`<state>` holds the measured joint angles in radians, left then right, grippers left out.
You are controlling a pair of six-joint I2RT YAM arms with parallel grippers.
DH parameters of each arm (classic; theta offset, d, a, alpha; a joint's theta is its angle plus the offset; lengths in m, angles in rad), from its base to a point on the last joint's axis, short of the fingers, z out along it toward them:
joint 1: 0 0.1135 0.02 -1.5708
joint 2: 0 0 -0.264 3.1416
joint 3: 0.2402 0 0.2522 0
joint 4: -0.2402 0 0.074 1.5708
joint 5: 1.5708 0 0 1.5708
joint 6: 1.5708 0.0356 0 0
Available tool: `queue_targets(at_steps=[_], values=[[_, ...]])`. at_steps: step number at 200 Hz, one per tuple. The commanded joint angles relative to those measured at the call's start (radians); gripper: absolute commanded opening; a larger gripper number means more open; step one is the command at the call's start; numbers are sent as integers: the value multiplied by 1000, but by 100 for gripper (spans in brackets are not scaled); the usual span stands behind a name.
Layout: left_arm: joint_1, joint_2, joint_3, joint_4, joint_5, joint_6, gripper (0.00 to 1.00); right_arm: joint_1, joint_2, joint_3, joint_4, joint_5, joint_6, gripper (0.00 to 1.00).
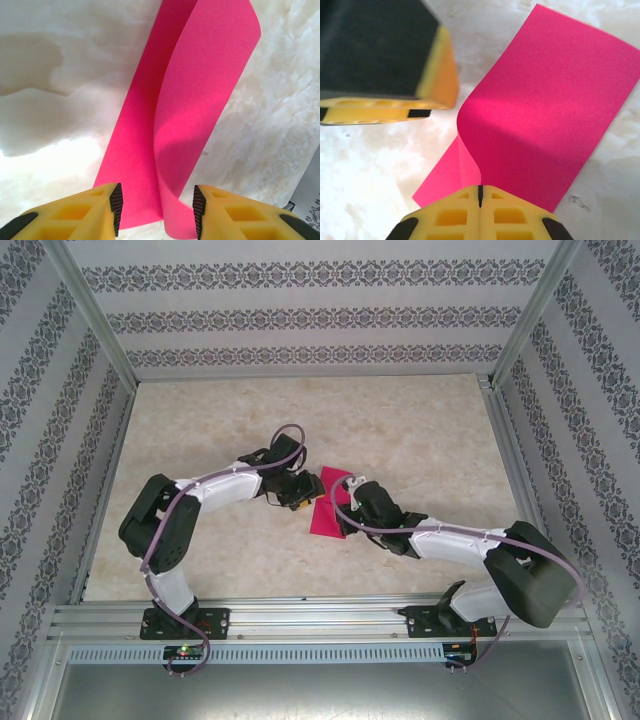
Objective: Fold a paper plane with a square sheet of paper (pick it up from the middle)
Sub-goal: Fold the triangle a second time at the center of the table.
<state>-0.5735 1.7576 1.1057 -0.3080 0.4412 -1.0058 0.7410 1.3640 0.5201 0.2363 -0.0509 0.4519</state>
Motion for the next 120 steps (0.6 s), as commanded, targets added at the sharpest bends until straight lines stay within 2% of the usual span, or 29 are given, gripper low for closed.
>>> queue_targets(at_steps=[1,29,67,120], values=[[2,-52,-53,-18,-28,21,41,-40,5,-13,70,-162,61,0],[-28,-73,-90,7,-4,32,29,-88,36,-11,73,-218,84,0],[-74,-17,-79,58,73,53,22,-134,53,-9,66,-274,107,0],[-108,86,-4,-2,53,71,16,-187,81,4,10,-313,119,0]])
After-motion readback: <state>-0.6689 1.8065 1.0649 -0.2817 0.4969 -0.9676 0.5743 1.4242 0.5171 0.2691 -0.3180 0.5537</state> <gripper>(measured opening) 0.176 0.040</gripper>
